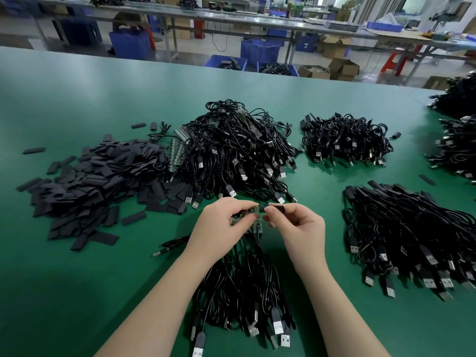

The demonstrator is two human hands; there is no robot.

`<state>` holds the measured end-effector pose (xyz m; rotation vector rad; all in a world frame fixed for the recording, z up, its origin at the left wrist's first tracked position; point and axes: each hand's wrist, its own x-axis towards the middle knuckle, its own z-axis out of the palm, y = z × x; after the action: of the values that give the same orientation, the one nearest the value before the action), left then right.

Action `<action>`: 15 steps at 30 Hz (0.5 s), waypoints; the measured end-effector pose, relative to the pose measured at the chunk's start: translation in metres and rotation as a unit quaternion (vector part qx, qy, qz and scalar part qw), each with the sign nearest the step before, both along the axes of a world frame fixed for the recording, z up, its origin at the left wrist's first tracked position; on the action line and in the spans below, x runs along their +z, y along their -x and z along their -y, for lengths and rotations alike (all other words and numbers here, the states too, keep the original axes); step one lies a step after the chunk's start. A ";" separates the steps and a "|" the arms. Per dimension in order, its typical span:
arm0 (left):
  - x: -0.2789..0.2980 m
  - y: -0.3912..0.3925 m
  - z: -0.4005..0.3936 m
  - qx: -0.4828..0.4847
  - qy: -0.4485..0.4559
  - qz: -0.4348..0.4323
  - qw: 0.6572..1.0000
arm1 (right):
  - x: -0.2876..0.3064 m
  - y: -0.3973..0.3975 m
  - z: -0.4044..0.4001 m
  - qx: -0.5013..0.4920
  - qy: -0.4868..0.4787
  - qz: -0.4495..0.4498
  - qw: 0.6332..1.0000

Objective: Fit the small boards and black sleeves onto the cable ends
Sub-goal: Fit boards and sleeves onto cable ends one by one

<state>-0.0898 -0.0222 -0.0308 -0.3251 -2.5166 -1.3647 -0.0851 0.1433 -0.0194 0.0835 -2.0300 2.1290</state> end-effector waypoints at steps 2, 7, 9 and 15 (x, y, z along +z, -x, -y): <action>0.001 -0.001 -0.001 -0.009 0.010 -0.002 1.000 | -0.001 -0.001 0.000 -0.011 -0.016 -0.016 1.000; 0.004 -0.002 -0.001 -0.019 0.010 -0.006 1.000 | -0.002 -0.002 0.001 -0.022 -0.036 -0.029 0.999; 0.004 -0.002 -0.001 -0.020 0.008 -0.006 1.000 | -0.002 -0.002 0.000 -0.024 -0.037 -0.029 0.999; 0.003 -0.001 -0.001 -0.025 0.000 -0.008 1.000 | -0.002 0.000 -0.001 -0.009 -0.026 -0.015 0.999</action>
<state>-0.0888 -0.0212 -0.0280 -0.4002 -2.5112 -1.3754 -0.0854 0.1444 -0.0213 0.1054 -2.0619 2.0517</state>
